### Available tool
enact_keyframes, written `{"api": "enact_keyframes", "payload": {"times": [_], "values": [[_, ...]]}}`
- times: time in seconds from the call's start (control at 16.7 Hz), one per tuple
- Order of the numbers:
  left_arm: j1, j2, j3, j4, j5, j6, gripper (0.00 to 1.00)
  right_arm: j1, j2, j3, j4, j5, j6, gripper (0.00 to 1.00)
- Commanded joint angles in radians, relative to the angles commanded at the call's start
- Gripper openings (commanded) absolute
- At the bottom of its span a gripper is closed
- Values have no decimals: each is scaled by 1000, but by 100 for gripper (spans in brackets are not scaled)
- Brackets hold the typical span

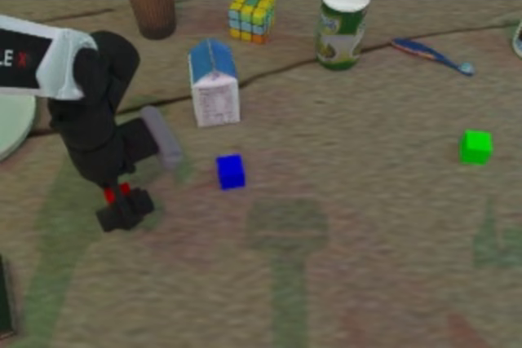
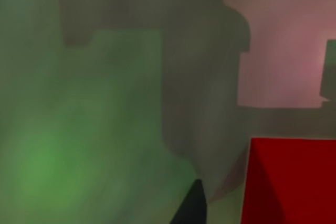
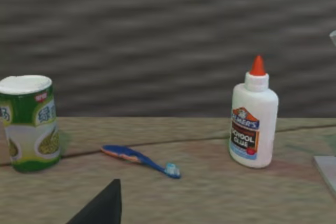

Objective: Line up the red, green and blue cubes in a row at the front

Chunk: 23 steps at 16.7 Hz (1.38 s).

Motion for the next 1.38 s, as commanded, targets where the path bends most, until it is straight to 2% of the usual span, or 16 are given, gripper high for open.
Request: {"api": "enact_keyframes", "payload": {"times": [0.48,0.54,0.72,1.02,1.38], "values": [[0,0,0,0,0,0,0,0,0,0,0,0,0,100],[0,-53,11,-43,22,-19,0,0,0,0,0,0,0,100],[2,-71,38,-85,23,-17,0,0,0,0,0,0,0,100],[16,-153,128,-269,22,-21,0,0,0,0,0,0,0,100],[11,-168,140,-291,21,-20,0,0,0,0,0,0,0,100]]}}
